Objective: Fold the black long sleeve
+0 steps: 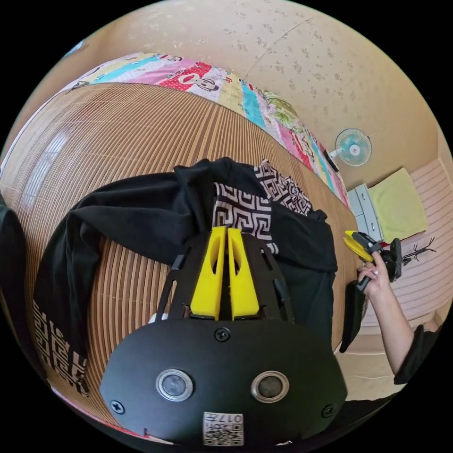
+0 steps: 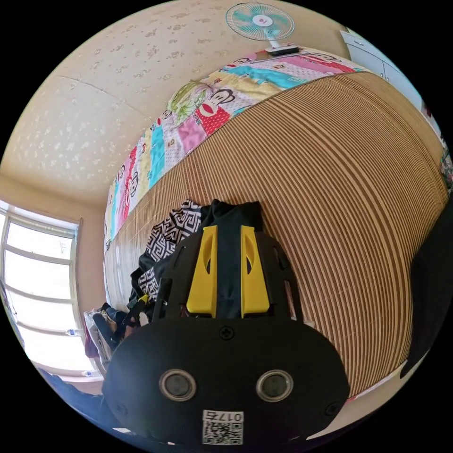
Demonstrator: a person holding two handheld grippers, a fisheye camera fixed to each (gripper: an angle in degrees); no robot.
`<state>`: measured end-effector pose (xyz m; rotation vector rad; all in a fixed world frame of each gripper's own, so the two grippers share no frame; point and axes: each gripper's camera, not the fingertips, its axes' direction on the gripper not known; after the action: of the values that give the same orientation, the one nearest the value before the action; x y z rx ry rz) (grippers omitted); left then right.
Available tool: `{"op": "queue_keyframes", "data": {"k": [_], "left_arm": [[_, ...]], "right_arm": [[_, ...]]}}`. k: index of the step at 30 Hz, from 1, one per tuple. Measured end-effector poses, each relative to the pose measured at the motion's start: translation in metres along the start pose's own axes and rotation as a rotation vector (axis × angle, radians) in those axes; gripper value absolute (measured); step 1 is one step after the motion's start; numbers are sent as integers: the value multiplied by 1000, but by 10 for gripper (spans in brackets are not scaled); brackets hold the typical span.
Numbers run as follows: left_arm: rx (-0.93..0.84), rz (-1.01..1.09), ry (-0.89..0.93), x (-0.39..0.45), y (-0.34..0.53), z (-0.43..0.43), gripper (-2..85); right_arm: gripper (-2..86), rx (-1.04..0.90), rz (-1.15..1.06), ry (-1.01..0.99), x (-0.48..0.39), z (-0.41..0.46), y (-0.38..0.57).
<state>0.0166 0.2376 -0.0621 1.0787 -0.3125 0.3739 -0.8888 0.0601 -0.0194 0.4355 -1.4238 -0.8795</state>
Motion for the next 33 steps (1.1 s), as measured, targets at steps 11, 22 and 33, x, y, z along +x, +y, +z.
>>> {"op": "queue_keyframes", "data": {"k": [11, 22, 33], "left_arm": [[82, -153, 37, -9, 37, -23, -1], [124, 2, -17, 64, -24, -53, 74], [-84, 257, -207, 106, -114, 71, 49]], "right_arm": [[64, -95, -68, 59, 15, 77, -26], [50, -24, -163, 104, 19, 68, -24], [56, -99, -215, 154, 2, 85, 57]]}}
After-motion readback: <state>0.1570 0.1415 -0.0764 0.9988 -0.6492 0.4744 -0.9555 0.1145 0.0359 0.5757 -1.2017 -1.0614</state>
